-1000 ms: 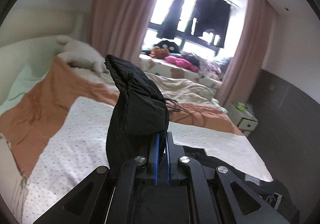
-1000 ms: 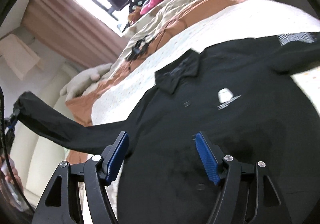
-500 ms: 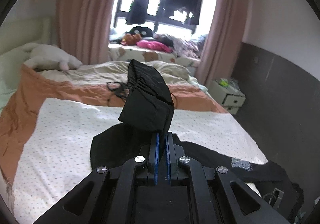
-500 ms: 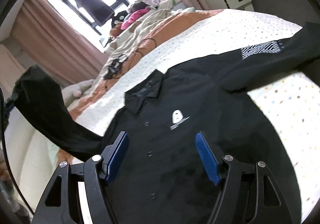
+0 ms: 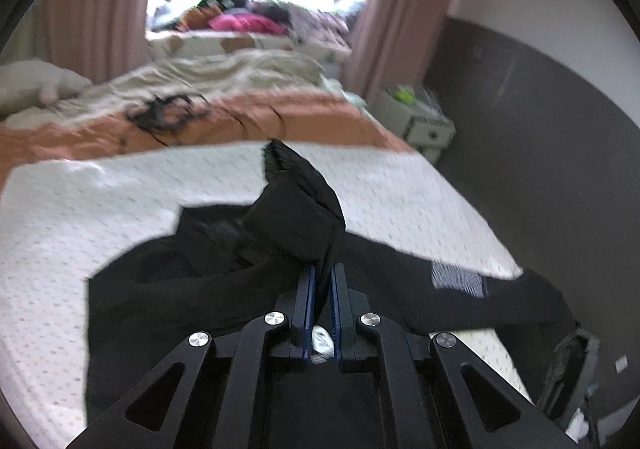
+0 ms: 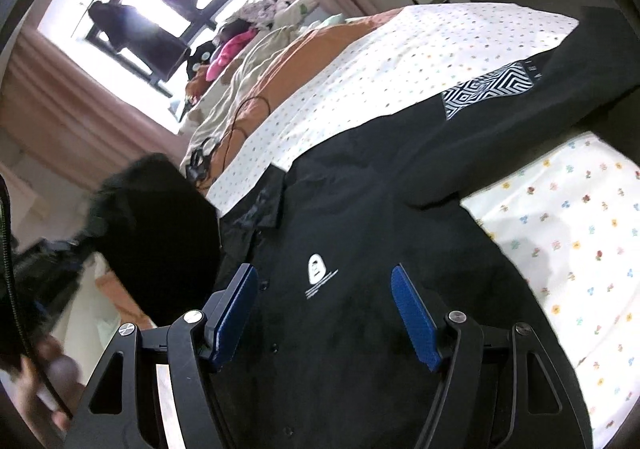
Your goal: Fold large clothes
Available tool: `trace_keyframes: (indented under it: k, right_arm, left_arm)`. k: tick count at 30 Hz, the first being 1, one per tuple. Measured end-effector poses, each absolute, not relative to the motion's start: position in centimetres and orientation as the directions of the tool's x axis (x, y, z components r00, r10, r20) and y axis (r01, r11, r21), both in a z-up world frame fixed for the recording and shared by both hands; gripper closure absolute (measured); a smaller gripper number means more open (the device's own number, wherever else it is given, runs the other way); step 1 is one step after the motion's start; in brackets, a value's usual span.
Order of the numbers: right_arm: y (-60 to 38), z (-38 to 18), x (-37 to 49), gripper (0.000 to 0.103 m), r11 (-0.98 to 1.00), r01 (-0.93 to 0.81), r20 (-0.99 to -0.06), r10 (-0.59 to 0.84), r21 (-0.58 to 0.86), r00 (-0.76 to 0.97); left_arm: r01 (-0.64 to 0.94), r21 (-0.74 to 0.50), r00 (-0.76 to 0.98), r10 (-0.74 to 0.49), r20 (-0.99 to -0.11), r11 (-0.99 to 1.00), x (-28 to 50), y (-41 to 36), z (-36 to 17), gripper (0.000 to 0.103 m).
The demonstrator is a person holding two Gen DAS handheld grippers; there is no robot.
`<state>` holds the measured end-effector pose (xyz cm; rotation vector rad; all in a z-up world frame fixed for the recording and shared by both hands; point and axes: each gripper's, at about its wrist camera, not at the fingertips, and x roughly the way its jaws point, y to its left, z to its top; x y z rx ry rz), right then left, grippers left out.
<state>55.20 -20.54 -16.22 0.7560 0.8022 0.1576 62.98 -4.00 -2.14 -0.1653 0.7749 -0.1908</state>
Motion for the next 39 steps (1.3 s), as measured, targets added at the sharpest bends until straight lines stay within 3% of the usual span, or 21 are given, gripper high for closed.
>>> trace_keyframes:
  k: [2, 4, 6, 17, 23, 25, 29, 31, 34, 36, 37, 39]
  right_arm:
    - [-20.9, -16.3, 55.3, 0.020, 0.736, 0.168, -0.607, 0.381, 0.656, 0.697]
    - [-21.5, -16.4, 55.2, 0.019, 0.742, 0.188, -0.617, 0.358, 0.644, 0.701]
    - [-22.2, -16.6, 55.2, 0.019, 0.738, 0.207, -0.624, 0.346, 0.642, 0.701]
    - [-23.7, -20.0, 55.9, 0.019, 0.648, 0.248, -0.605, 0.412, 0.720, 0.681]
    - [-22.4, -21.4, 56.6, 0.020, 0.641, 0.255, -0.622, 0.448, 0.724, 0.642]
    - [-21.9, -21.9, 56.7, 0.023, 0.637, 0.260, -0.629, 0.462, 0.726, 0.625]
    - [-21.0, -22.7, 57.0, 0.024, 0.641, 0.263, -0.641, 0.473, 0.721, 0.605]
    - [-20.3, -23.0, 57.6, 0.024, 0.661, 0.248, -0.652, 0.478, 0.709, 0.589]
    - [-19.0, -23.7, 58.6, 0.038, 0.693, 0.228, -0.673, 0.477, 0.683, 0.566]
    - [-18.6, -24.3, 59.0, 0.051, 0.705, 0.232, -0.686, 0.470, 0.671, 0.555]
    - [-18.4, -24.5, 59.3, 0.063, 0.713, 0.232, -0.690, 0.458, 0.662, 0.561]
    - [-18.4, -24.8, 59.7, 0.072, 0.725, 0.233, -0.699, 0.444, 0.648, 0.561]
  left_arm:
    - [0.152, -0.268, 0.652, -0.300, -0.696, 0.952, 63.6, -5.0, -3.8, 0.066]
    - [0.173, -0.325, 0.629, -0.358, -0.690, 0.930, 63.5, -5.4, -5.0, 0.019]
    - [0.174, -0.328, 0.649, -0.359, -0.671, 0.928, 62.6, -5.1, -5.1, 0.010]
    - [-0.032, -0.305, 0.735, -0.184, -0.653, 0.952, 55.1, 3.8, -5.9, 0.014]
    - [-0.228, -0.323, 0.734, -0.056, -0.677, 0.918, 51.0, 9.4, -8.6, 0.032]
    - [-0.261, -0.323, 0.718, -0.041, -0.694, 0.910, 50.6, 11.0, -9.8, 0.038]
    - [-0.319, -0.365, 0.712, -0.033, -0.702, 0.875, 49.8, 14.4, -12.0, 0.039]
    - [-0.343, -0.390, 0.708, -0.038, -0.705, 0.855, 49.8, 15.9, -13.6, 0.049]
    - [-0.377, -0.428, 0.674, -0.073, -0.735, 0.821, 50.4, 17.6, -16.2, 0.062]
    - [-0.381, -0.444, 0.665, -0.093, -0.741, 0.811, 50.6, 18.3, -17.2, 0.062]
    - [-0.387, -0.446, 0.658, -0.097, -0.746, 0.807, 50.8, 18.7, -17.7, 0.062]
    - [-0.394, -0.444, 0.650, -0.097, -0.754, 0.805, 50.9, 19.3, -18.3, 0.062]
